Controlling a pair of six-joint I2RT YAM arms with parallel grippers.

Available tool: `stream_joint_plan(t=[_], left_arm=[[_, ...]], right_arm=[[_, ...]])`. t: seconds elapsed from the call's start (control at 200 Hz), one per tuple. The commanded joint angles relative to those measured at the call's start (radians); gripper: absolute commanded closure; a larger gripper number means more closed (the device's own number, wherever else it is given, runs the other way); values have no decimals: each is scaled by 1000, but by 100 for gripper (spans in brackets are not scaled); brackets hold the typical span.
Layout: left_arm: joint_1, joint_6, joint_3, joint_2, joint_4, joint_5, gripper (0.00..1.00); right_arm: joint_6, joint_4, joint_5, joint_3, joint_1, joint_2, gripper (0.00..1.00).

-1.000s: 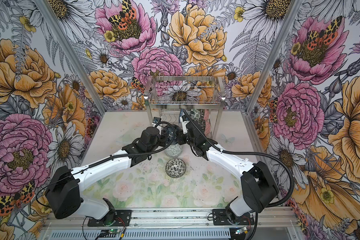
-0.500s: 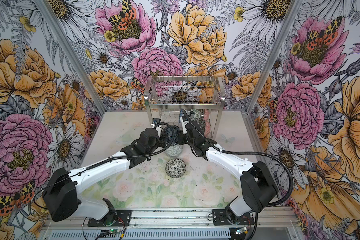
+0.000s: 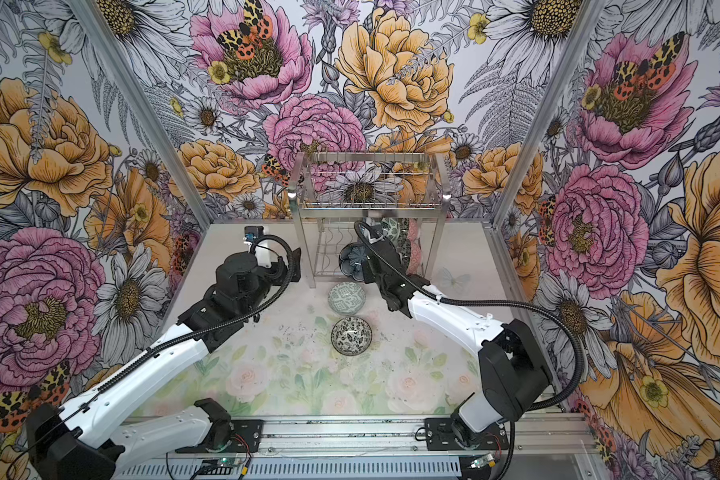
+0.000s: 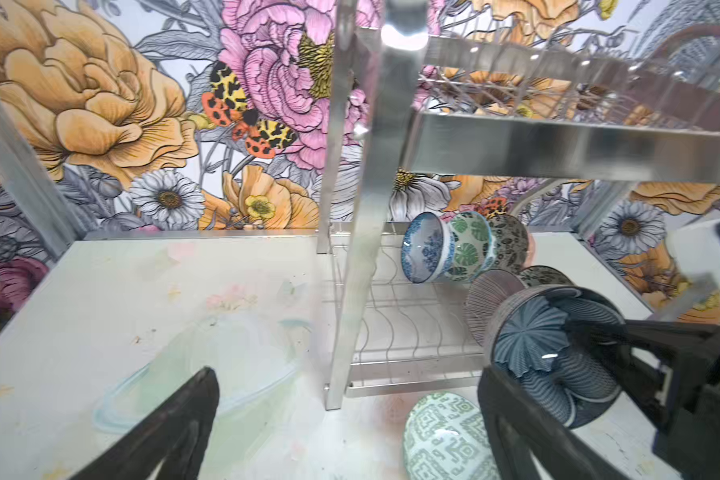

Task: Load the bowls into the dish rack
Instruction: 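Lower the navy bowl on edge into the rack slot beside the striped bowl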

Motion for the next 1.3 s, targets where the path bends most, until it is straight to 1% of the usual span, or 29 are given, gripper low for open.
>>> stream_joint_plan(t=[0.0,0.13,0.225,0.475,0.615,0.736,1.006,1.296], left_arm=[[41,-17,-27,-24,-74,53,1],[69,-20,-35,-36,-76,74,2],[79,-20,-38,-36,-77,83,1],[95,-22,-45,-24,-72,98,1],[102,-24,-46,-14,-68,106,1],[102,-25,-45,-8,-67,109,1],[108,-24,-48,-16,-74,109,1],[116,-25,-52,-16,-70,117,2]], right_arm=[[-66,47,241,89,31,50,100],[-142,47,382,160,53,128,100],[-203,63,460,194,64,185,100],[-343,138,576,231,73,299,100],[-451,220,631,245,72,354,100],[-522,267,657,275,69,412,100],[-615,313,688,364,51,523,100],[-667,314,711,416,37,591,100]])
